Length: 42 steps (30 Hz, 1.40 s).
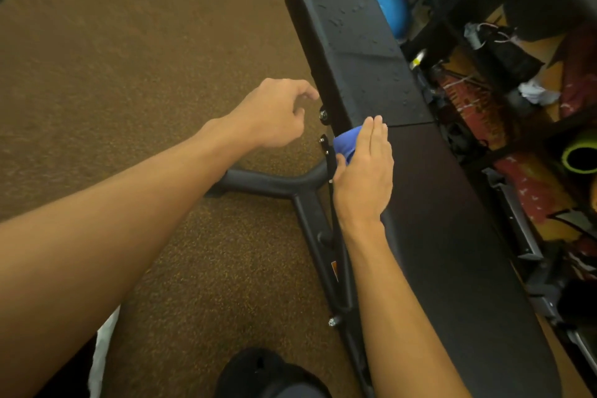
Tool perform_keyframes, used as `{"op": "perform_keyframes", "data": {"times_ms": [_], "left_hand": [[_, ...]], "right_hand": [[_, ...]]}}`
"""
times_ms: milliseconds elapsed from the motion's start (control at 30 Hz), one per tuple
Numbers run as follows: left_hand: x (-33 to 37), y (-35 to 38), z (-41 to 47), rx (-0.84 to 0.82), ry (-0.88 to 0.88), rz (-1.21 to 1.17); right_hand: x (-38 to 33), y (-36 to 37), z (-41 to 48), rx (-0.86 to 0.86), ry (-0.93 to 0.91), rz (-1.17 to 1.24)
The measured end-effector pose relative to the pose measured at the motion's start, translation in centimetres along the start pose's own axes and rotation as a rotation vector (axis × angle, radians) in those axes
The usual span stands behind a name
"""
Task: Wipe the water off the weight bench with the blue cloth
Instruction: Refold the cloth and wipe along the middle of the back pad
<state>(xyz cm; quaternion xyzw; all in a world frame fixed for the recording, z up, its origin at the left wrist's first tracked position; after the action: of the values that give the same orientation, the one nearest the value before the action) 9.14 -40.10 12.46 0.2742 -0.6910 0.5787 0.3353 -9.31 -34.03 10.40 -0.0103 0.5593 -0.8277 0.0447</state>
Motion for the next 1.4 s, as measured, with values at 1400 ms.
{"op": "perform_keyframes", "data": {"times_ms": [1400], "left_hand": [[0.0, 3.1, 8.5, 0.147, 0.546, -0.068]], "right_hand": [[0.8, 0.4, -0.1, 0.126, 0.135, 0.078]]}}
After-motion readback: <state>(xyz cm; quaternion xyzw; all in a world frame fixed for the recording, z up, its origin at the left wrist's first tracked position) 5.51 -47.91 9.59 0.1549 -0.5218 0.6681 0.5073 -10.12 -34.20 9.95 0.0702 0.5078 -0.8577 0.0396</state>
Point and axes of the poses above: each hand's wrist, its own z-axis towards the middle knuckle, its own y-axis out of the palm, x = y × z, the point moved 6 cm from there along z, towards the middle knuckle, and after that the axes turned 11 degrees about -y, right-handed, at the moved point
